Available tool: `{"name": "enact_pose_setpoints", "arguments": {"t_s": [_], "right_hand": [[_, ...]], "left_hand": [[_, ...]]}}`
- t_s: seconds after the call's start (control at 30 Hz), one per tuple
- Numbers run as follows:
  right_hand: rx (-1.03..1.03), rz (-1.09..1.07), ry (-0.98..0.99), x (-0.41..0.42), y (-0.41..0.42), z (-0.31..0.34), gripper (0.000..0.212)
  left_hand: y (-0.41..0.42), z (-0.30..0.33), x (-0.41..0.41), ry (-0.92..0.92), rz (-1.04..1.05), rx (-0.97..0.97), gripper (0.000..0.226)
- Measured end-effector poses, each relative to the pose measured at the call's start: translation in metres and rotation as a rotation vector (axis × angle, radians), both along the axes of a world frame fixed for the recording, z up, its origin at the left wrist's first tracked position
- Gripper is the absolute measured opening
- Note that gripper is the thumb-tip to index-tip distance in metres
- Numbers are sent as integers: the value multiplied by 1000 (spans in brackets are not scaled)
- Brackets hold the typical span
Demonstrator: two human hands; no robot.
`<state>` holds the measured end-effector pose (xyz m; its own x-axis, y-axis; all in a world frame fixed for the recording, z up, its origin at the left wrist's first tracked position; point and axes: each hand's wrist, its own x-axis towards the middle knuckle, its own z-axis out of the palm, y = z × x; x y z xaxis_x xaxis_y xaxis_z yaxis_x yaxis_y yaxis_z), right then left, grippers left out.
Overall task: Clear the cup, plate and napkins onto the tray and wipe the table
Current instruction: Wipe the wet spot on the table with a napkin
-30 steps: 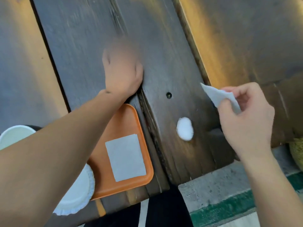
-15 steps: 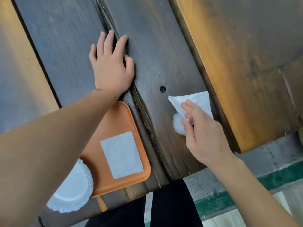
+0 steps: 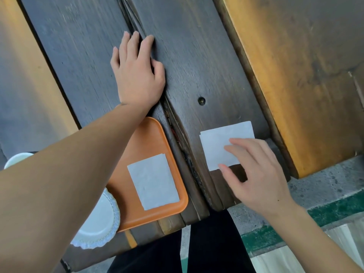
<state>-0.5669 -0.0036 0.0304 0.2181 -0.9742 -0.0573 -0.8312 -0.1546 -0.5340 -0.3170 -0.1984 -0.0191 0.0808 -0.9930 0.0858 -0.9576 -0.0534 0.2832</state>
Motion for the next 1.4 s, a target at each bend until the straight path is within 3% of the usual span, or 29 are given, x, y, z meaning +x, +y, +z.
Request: {"name": "enact_pose_setpoints", "arguments": {"t_s": [0.2, 0.57, 0.67, 0.83, 0.97, 1.2, 1.3, 1.4], "right_hand": [[17, -59, 160, 3, -15, -11, 50], [66, -136, 140, 7, -16, -16, 51], [56, -139, 98, 7, -18, -20, 46], [-3, -120, -62, 1, -34, -26, 23], [14, -60, -75, -3, -61, -24, 6], [37, 19, -78, 2, -119, -19, 9], [-88, 62, -67, 8, -143, -7, 9], [-225, -48, -141, 15, -160, 14, 9]], "left_hand": [[0, 2, 1, 17, -5, 11, 58], [-1, 3, 0, 18, -14, 14, 58], [-1, 3, 0, 11, -14, 10, 58], [-1, 3, 0, 12, -11, 9, 58], [-1, 4, 0, 6, -9, 18, 57], [-2, 1, 0, -8, -8, -4, 55], [-2, 1, 1, -16, -8, -8, 55], [-1, 2, 0, -20, -8, -6, 55]]}}
